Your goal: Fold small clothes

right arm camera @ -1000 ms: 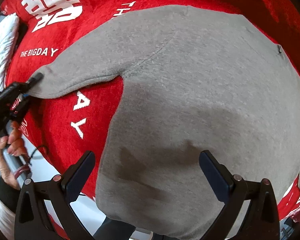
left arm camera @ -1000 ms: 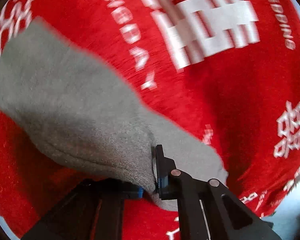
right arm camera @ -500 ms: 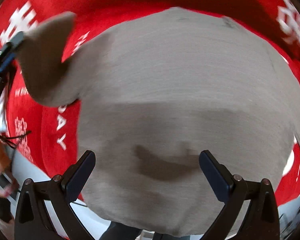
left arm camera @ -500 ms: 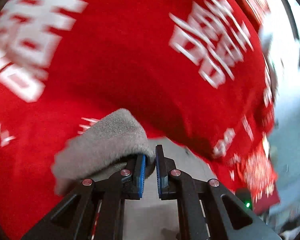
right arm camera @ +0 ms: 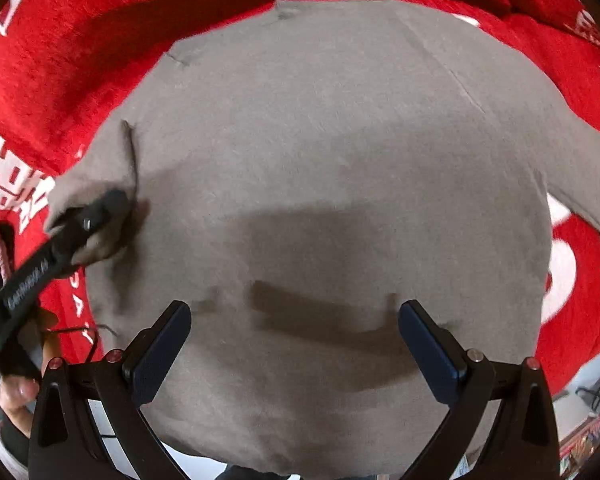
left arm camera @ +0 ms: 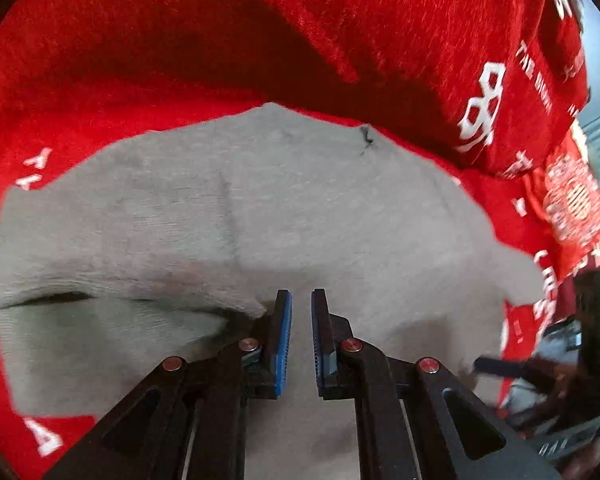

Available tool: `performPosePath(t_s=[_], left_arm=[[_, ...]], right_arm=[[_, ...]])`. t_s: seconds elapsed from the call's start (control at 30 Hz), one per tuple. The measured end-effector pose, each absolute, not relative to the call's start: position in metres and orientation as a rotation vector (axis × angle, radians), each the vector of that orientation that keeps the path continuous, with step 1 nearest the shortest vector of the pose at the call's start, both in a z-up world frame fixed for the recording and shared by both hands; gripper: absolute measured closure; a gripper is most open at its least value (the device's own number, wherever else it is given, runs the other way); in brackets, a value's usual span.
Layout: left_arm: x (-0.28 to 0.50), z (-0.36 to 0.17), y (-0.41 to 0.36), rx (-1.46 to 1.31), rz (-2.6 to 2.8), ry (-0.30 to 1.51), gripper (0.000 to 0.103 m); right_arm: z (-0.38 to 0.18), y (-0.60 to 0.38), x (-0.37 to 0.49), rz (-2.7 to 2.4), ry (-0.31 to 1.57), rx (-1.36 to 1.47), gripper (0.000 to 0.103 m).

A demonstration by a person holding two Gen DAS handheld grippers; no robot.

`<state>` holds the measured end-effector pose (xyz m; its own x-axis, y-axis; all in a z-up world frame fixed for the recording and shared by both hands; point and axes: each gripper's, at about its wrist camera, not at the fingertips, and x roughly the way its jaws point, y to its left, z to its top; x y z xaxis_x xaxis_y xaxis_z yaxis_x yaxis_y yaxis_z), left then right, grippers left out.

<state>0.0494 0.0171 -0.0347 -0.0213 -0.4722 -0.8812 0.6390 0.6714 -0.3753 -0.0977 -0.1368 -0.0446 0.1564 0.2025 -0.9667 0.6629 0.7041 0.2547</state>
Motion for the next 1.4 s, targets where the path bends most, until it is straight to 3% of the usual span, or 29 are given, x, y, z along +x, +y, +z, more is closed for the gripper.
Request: performPosePath(t_s=[0.07,0.1,0.13,0.27,0.43,0.5,0.53,0.57,0.63,0.93,1.2,1.3,1.37,1.4], left_arm=[[0.051,-0.027,0.026,0.173,-0.868,1.323,0.063],[0.050,-0.018,0.037,0.161,-0.852,1.306,0.026],[0.053,-0.009,0.049,0.155,-0.824,1.276,0.010],[0.061,0.014,0.101,0.173,-0.700,1.210,0.010],[0.081,0.010,0.164,0.135,-0.477,1.257,0.010],[0.083,0.001,0.182,0.132,-0.414,1.286,0.010],[0.084,-0.006,0.186,0.135,-0.394,1.313,0.010],[0.083,-0.013,0.190,0.145,-0.377,1.334,0.010],[0.079,-0.023,0.190,0.167,-0.355,1.351,0.010],[0.085,-0.041,0.164,0.224,-0.258,1.280,0.010],[0.070,-0.042,0.144,0.372,-0.320,1.250,0.010],[0.062,-0.038,0.157,0.392,-0.336,1.275,0.010],[0.058,-0.031,0.175,0.382,-0.342,1.306,0.010],[0.058,-0.028,0.180,0.372,-0.343,1.313,0.010]], right_arm=[[-0.035,-0.133,-0.084,-0.333,1.368,0.736,0.000],[-0.030,-0.131,-0.078,-0.308,1.350,0.705,0.000],[-0.022,-0.125,-0.066,-0.269,1.326,0.654,0.000],[-0.003,-0.098,-0.018,-0.151,1.308,0.451,0.000],[-0.007,-0.026,0.048,-0.074,1.280,0.090,0.001],[-0.020,-0.002,0.067,-0.066,1.290,-0.056,0.008],[-0.029,0.004,0.077,-0.071,1.297,-0.110,0.022],[-0.040,0.010,0.086,-0.081,1.313,-0.167,0.051],[-0.047,-0.010,0.081,-0.072,1.344,-0.130,0.097],[-0.004,-0.146,0.003,-0.330,1.107,0.511,0.097],[-0.066,-0.233,-0.095,-0.517,1.085,1.099,0.092],[-0.063,-0.246,-0.116,-0.548,1.038,1.172,0.081],[-0.056,-0.254,-0.126,-0.563,1.020,1.173,0.063],[-0.054,-0.259,-0.129,-0.573,1.013,1.174,0.061]])
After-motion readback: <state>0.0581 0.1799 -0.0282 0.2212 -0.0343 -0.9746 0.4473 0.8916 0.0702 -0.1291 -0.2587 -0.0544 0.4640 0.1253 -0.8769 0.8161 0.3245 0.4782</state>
